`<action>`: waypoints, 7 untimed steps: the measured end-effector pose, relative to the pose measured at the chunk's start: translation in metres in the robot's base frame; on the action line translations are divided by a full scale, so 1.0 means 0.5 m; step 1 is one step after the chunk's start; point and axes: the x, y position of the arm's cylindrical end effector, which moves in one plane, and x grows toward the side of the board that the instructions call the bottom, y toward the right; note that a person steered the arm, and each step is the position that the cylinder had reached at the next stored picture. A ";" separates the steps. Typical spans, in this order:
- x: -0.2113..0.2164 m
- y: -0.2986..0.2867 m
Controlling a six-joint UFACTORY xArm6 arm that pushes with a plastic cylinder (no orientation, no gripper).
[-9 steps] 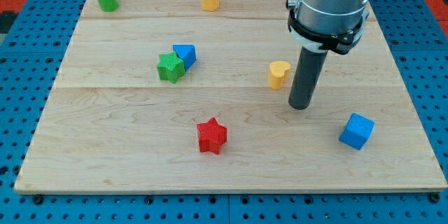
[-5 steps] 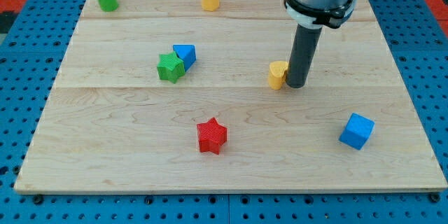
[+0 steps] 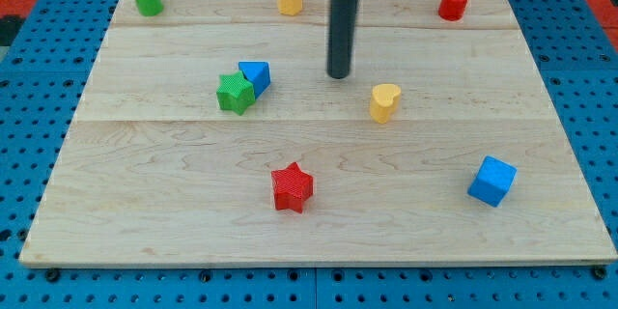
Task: Separate the green star from the blue triangle
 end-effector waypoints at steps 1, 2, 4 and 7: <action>-0.021 -0.026; -0.074 -0.047; -0.105 -0.246; -0.008 -0.223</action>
